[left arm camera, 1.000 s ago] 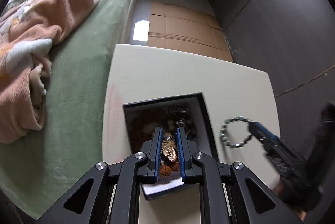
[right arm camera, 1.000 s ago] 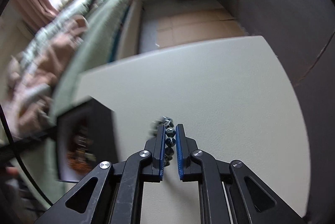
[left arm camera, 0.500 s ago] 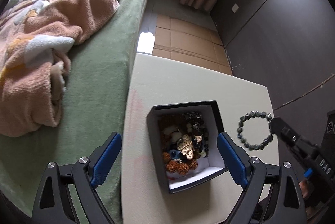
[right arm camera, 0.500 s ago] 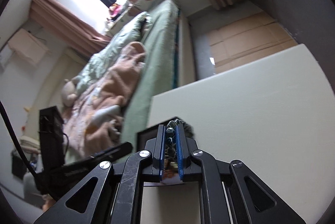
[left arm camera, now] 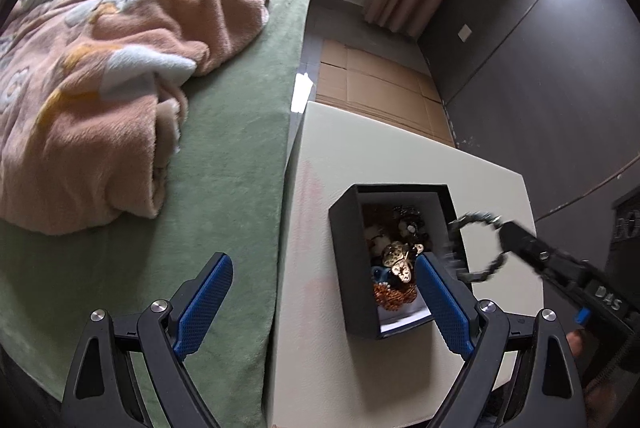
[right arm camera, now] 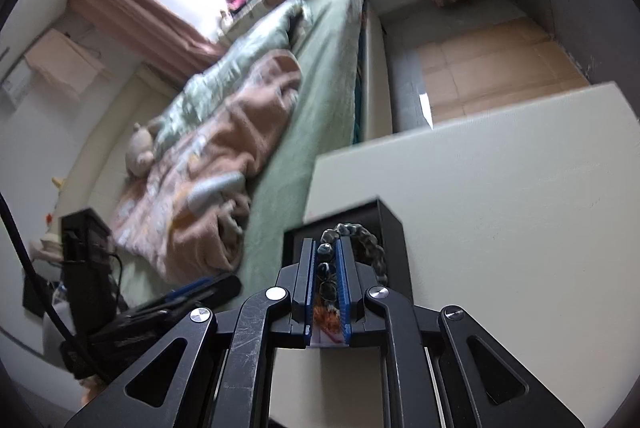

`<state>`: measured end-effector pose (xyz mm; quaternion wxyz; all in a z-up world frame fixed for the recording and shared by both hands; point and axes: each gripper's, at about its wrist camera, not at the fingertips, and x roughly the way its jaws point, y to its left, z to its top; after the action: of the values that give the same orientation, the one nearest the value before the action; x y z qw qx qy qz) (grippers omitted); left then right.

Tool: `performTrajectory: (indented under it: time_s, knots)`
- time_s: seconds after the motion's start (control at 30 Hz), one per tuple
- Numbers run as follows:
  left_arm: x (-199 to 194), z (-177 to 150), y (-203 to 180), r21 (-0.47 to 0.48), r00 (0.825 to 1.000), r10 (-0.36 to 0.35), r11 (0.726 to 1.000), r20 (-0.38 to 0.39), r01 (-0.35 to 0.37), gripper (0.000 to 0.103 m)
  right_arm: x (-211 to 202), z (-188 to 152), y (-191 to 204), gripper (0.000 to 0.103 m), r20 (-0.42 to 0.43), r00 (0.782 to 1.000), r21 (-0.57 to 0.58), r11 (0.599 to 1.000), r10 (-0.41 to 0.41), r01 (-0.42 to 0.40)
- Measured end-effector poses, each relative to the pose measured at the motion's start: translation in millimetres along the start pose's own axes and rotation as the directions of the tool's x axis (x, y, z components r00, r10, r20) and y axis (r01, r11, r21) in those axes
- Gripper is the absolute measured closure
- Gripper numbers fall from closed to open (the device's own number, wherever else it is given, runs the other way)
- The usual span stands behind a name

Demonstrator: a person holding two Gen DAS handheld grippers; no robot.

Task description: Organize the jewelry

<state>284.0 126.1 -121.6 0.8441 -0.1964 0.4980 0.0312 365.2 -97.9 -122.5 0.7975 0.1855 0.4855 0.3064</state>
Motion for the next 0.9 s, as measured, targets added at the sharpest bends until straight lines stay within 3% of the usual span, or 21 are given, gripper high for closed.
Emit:
performTrajectory:
  time_s: [0.1,0.17,0.2,0.47,0.63,0.7,0.77,0.9]
  knots:
    - [-5,-6,4,-0.015,1.000,-0.001,1.000,0.015,0.002,0.010,9,-3,-12,0.087,-0.039,0.998,0.067,0.997,0.049,-0.046]
    - [-10,-9,4,-0.022,1.000,-0.006,1.000,0.024,0.006,0.010,5,-5,-20,0.059,-0.030,0.999,0.091,0.995,0.032,-0.029]
    - [-12,-10,4,-0.024,1.000,-0.009,1.000,0.029,0.009,0.010,0,-7,-23,0.054,-0.012,1.000,0.097,0.995,0.024,-0.022]
    - [-45,-24,-9,0.026,0.995,-0.023,0.999,0.100,0.021,0.010,-48,-25,-20,0.052,0.052,0.999,0.043,0.999,-0.007,0.005]
    - [-72,-39,-18,0.070,0.988,-0.056,0.996,0.144,0.046,0.010,-87,-46,-6,0.051,0.089,0.992,0.001,0.996,-0.086,0.087]
    - [-81,-45,-22,0.088,0.983,-0.078,0.994,0.164,0.064,0.008,-108,-57,0,0.035,0.119,0.988,-0.002,0.995,-0.099,0.100]
    - [-90,-52,-27,0.112,0.979,-0.091,0.991,0.183,0.071,0.001,-128,-70,3,0.009,0.165,0.978,0.003,0.992,-0.124,0.125]
    - [-104,-64,-38,0.137,0.975,-0.098,0.988,0.200,0.071,0.000,-160,-94,5,0.007,0.201,0.967,0.013,0.987,-0.158,0.158]
